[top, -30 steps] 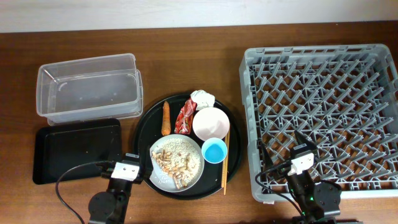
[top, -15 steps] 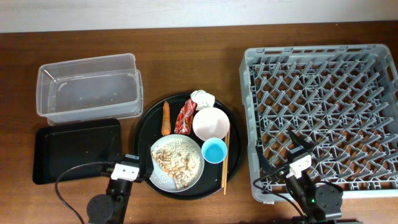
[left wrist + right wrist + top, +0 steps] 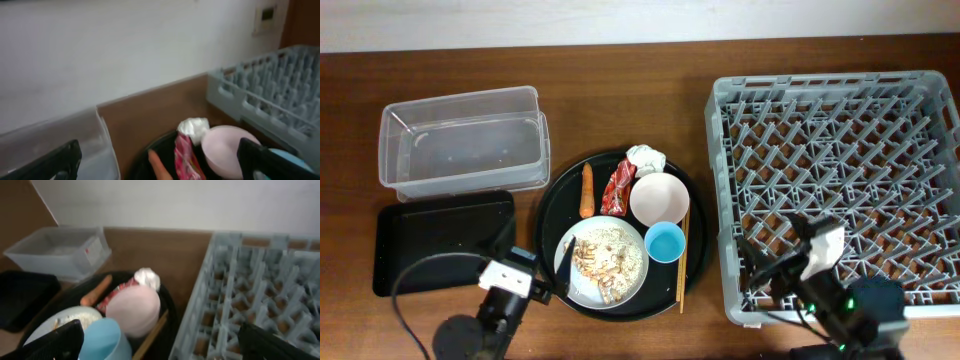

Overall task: Sort waste into correct bins and load items into the dishwasher rack
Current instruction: 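Reach the right gripper to the light-blue cup and grasp it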

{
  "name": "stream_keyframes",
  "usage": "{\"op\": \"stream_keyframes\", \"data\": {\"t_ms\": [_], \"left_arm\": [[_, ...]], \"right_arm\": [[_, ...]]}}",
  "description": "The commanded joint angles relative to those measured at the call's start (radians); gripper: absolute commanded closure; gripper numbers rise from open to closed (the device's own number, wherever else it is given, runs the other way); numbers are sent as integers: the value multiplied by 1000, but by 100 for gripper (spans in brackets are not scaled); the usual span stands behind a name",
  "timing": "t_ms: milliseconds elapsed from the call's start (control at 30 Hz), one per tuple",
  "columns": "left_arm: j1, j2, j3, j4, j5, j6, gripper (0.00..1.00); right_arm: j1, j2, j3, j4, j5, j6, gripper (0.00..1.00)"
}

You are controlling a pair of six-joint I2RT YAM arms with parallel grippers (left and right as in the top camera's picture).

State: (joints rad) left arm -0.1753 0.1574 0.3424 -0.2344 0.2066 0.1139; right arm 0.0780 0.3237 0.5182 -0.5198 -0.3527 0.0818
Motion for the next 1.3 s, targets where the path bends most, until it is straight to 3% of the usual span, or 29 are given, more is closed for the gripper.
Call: {"op": "stream_keyframes", "data": {"t_ms": [0,167,300,400,533,667,733,800,833,1067,1100,1133,1167,1233,1267], "left_arm": [[2,156,195,-76,11,-35,1],[2,451,477,-270,21,-35,1],[2,669,657,-435,123,-35,1],[2,780,737,-465,146,-34,1],[2,839,750,-451,174,-39,1],[2,847,750,-414,237,-39,1],[3,847,753,-383,173,-118,1],[27,848,763,-372,42,-319,1],[40,848,768,-372,32,-348,1],[125,849,807,-460,32,-361,1],[129,852,807,-488,31,-343,1],[129,858,807,-512,31,-333,1],[129,867,807,-537,31,-326,1],[129,882,807,-570,32,-321,1],[129,893,807,-587,32,-322,1]], "right_arm": [[-6,211,208,-81,35,1,2],[-6,492,487,-193,-78,3,2],[-6,611,537,-199,-281,5,2],[5,674,537,-214,-322,5,2],[113,748,537,-280,-240,6,2],[315,837,537,-349,114,102,2],[380,883,537,-347,185,130,2],[441,940,537,-327,239,160,2],[459,966,537,-320,273,172,2],[478,1088,537,-298,348,257,2],[478,1102,537,-291,334,257,11],[478,1116,537,-286,317,257,28],[478,1129,537,-283,302,257,34],[478,1145,537,-285,292,257,35],[478,1155,537,-285,284,257,41]]}}
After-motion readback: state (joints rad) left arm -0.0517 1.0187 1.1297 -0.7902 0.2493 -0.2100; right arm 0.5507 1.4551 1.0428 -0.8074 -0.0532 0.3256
